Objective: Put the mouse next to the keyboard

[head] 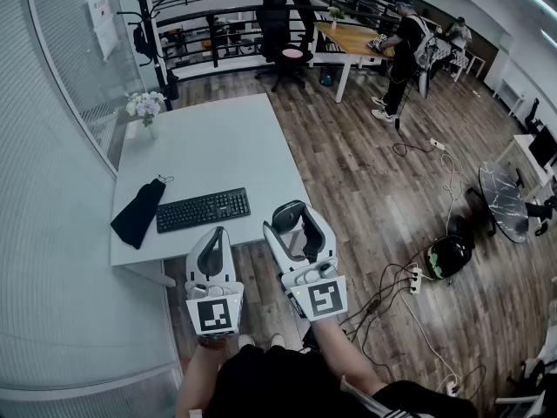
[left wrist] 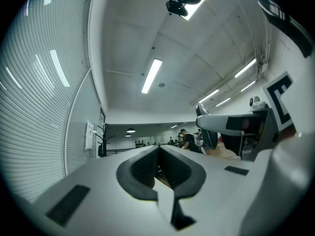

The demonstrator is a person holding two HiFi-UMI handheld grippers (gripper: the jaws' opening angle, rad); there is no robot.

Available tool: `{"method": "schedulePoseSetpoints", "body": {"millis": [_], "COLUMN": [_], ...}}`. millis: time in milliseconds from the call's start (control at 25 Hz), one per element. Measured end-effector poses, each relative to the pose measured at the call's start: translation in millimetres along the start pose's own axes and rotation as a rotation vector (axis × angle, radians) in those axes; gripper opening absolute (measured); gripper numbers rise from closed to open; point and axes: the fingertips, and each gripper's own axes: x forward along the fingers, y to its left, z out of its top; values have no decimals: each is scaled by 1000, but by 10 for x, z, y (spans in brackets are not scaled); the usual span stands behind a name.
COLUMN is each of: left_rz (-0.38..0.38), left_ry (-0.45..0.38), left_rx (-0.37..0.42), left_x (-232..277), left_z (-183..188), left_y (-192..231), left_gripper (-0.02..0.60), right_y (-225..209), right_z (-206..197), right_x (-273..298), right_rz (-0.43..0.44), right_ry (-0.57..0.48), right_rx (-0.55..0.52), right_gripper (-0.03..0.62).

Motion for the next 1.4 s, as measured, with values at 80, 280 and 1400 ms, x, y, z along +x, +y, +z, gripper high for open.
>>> {"method": "schedulePoseSetpoints", "body": {"millis": [80,280,1400], "left_rz": [-5,0,28], "left_ry": [-7,-9,23], "left_rx": [2,1,2], "left_x": [16,7,52], "left_z": [1,-13,-219], "left_y": [6,-7,-190], "left_gripper": [11,11,11], "right_y": [6,-6,-181], "right_z": [-27,-72,-327], "right_x": [18,20,-67], "right_rz": [2,12,27], "right_ry": [1,17,61], "right_rx": [15,33,56], "right_gripper": [287,288,288]}}
